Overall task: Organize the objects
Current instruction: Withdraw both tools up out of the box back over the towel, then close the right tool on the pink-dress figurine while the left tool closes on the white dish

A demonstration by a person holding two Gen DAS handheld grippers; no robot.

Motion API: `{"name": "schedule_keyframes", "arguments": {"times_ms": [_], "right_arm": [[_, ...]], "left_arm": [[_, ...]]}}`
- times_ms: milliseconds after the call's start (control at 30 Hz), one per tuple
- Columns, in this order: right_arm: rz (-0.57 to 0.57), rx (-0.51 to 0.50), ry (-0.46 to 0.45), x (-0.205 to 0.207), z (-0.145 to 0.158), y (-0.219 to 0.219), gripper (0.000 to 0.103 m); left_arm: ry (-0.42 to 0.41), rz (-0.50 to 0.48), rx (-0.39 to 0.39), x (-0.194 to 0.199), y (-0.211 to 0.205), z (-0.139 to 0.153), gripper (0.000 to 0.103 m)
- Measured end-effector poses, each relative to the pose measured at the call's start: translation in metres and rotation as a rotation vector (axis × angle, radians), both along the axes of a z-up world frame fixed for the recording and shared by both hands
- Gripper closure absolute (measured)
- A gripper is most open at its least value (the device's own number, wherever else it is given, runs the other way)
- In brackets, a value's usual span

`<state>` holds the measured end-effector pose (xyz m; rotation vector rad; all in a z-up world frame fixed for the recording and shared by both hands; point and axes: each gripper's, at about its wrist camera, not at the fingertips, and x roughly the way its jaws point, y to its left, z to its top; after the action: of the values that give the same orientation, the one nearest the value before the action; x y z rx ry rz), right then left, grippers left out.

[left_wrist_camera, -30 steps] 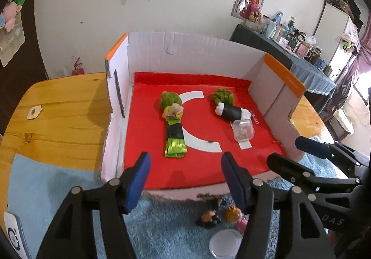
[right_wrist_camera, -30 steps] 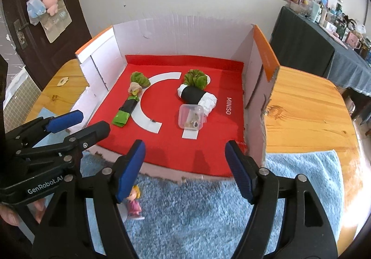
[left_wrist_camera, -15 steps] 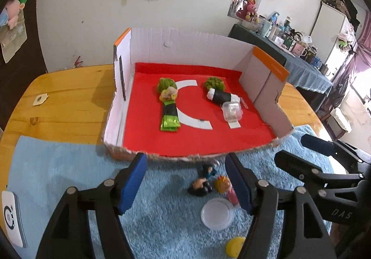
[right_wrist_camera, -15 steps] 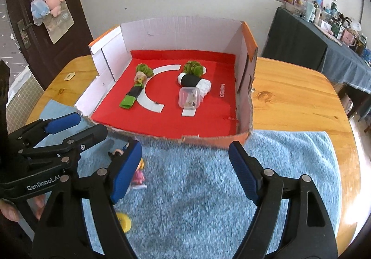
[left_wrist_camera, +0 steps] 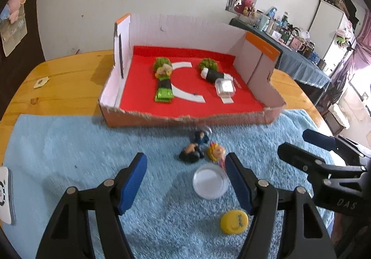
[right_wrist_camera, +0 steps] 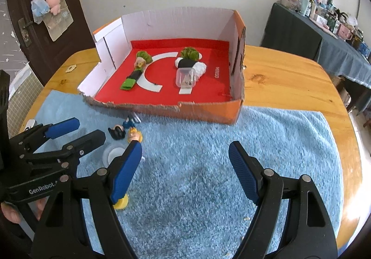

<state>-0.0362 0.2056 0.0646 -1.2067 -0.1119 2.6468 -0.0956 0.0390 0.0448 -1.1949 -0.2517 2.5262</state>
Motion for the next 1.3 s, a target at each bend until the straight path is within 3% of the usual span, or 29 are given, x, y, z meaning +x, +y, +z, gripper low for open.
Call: {"name": "schedule_keyframes", "arguments": {"times_ms": [500, 600, 867, 1000, 1300], "right_arm": [[-0.025, -0.006, -0.025, -0.004, -0.011, 0.007, 0.026], [-0.018, -0.007, -0.035, -0.011, -0.016, 0.004, 0.026], [-0.003, -0.011, -0.054, -0.028, -0.025, -0.003, 0.026], [-0.005, -0.02, -0.059, -0.034, -0.028, -0.002, 0.026], [0.018, -0.02, -0.082, -0.044, -0.039, -0.01, 0.026]], "left_arm": [[-0.054, -0.047, -0.013, 0.011, 0.018, -0.03, 0.031], [-0.027, -0.059, -0.045, 0.016, 0.022, -0.031, 0.031], [-0.02, -0.088, -0.012, 0.019, 0.022, -0.029, 0.031], [-0.003, -0.08, -0.055, 0.018, 0.026, -0.032, 0.031], [-0.005, -0.044, -0.037, 0.01, -0.004, -0.034, 0.058]]}}
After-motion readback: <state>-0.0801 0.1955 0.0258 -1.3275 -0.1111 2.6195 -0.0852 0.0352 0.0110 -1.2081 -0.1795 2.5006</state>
